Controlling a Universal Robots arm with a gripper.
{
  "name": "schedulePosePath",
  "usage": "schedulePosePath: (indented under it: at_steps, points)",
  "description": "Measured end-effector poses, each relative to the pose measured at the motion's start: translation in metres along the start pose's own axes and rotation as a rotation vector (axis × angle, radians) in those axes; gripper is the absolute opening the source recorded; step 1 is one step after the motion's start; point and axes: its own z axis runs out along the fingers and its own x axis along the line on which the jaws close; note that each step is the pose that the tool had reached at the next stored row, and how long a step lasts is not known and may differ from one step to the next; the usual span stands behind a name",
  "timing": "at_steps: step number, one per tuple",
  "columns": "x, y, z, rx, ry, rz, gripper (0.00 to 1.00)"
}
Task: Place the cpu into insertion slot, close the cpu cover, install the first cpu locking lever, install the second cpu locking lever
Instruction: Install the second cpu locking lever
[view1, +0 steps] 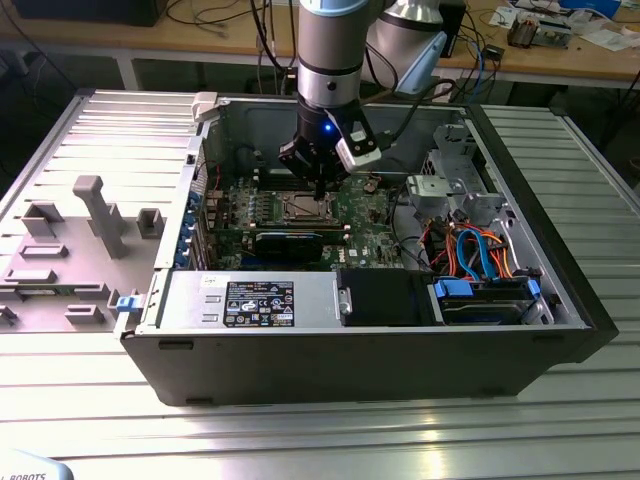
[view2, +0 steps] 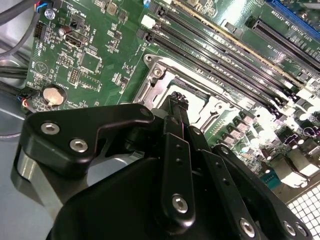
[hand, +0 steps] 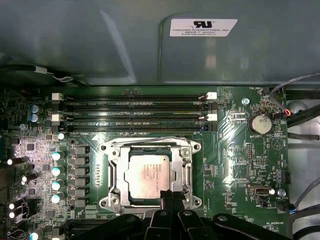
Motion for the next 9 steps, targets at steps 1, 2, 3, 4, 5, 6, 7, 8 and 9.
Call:
schedulePosePath:
  at_steps: [1, 2, 3, 4, 5, 6, 7, 8, 9]
  points:
    - [0.0, 0.0, 0.0, 0.0, 0.0, 0.0, 0.11]
    - [0.0, -0.0001, 0.0001, 0.0001, 0.0, 0.0, 0.11]
    - [0.0, -0.0001, 0.0002, 0.0, 0.0, 0.0, 0.11]
    - [0.0, -0.0001, 0.0002, 0.0001, 0.0, 0.0, 0.11]
    - [0.0, -0.0001, 0.0002, 0.0001, 0.0, 0.0, 0.11]
    - [0.0, -0.0001, 0.0002, 0.0001, 0.0, 0.0, 0.11]
    - [0.0, -0.0001, 0.0003, 0.0001, 0.0, 0.0, 0.11]
    - [0.0, -0.0001, 0.0003, 0.0, 0.0, 0.0, 0.11]
    - [0.0, -0.0001, 0.0003, 0.0001, 0.0, 0.0, 0.11]
